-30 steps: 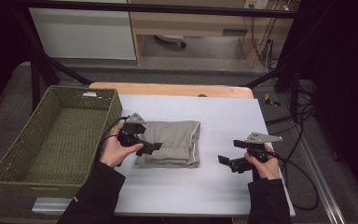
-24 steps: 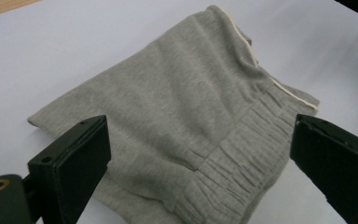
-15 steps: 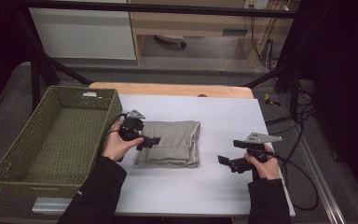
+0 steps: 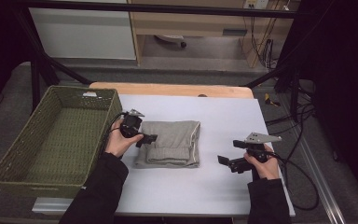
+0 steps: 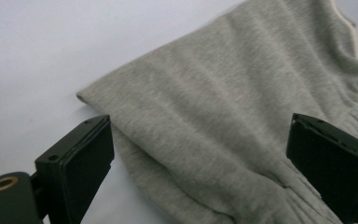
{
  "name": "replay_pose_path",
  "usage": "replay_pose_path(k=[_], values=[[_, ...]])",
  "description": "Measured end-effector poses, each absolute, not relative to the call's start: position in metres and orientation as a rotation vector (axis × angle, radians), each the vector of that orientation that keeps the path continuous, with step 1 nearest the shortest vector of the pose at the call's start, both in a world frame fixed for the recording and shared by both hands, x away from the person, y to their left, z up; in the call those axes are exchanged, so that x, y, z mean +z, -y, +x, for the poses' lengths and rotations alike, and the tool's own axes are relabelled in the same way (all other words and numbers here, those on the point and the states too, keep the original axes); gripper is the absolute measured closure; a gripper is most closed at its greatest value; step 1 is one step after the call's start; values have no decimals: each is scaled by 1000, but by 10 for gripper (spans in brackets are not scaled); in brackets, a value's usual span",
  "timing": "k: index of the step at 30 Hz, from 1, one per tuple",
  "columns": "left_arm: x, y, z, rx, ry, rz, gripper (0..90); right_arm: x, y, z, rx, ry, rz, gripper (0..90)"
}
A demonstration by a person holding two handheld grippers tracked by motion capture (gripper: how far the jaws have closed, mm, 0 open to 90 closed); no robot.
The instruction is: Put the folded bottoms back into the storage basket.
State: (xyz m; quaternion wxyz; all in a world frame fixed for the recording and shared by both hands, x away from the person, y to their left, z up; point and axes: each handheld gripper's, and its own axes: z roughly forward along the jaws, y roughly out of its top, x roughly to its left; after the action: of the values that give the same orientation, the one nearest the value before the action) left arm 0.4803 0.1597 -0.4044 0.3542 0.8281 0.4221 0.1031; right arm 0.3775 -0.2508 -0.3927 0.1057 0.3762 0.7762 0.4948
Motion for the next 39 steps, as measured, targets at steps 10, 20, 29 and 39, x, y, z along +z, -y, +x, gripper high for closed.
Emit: replay_pose_path(k=[10,20,29,39], values=[[-417,-163,492,296,-1174,2156,131,-393,251,378,1457,-2288,1110,3],[-426,-168,500,305,-1224,2143,247,-393,251,378,1458,-2291,1111,3],[-432,-169,503,258,-1240,2142,369,-393,250,378,1458,-2293,1114,3],[-435,-166,502,220,-1233,2160,521,-394,249,378,1455,-2294,1110,3]])
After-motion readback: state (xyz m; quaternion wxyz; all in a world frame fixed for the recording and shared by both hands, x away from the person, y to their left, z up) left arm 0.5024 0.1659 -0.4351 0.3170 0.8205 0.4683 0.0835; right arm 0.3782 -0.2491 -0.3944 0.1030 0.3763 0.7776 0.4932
